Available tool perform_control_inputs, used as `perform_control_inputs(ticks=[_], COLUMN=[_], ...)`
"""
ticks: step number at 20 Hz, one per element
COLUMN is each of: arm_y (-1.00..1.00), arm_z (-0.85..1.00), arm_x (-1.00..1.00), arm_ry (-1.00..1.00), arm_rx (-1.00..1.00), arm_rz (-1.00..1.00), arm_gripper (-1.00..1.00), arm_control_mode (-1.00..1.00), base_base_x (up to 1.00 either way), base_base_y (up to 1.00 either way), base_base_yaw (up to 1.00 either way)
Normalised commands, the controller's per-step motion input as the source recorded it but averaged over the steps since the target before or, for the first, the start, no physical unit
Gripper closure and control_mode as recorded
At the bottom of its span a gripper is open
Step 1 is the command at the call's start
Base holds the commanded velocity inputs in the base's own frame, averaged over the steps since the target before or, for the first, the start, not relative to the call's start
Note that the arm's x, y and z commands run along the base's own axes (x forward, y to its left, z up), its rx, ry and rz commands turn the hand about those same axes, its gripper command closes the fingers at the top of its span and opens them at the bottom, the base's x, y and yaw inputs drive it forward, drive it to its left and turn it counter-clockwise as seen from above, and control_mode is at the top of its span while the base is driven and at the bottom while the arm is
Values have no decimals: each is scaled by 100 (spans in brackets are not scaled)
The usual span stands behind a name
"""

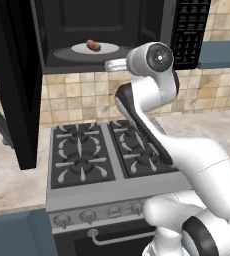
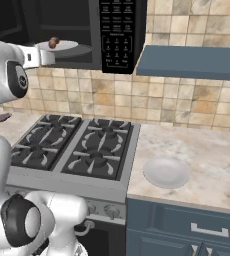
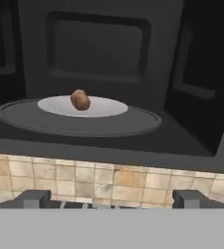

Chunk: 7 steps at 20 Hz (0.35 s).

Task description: Pick the potato from the counter and place it in the microwave.

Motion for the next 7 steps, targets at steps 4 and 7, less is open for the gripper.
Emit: perform_control_inputs(ticks=[4,7], arm_y=[-13,-14], arm_z=[-7,-28], arm_x=[-100,-100], arm_ry=[15,16], arm_rx=[12,10], arm_rz=[-13,-12], arm_gripper=[-100,-100], arm_control_mode=[-100,-100], base_base_x=[0,0], base_base_y=[0,0], base_base_yaw=[0,0])
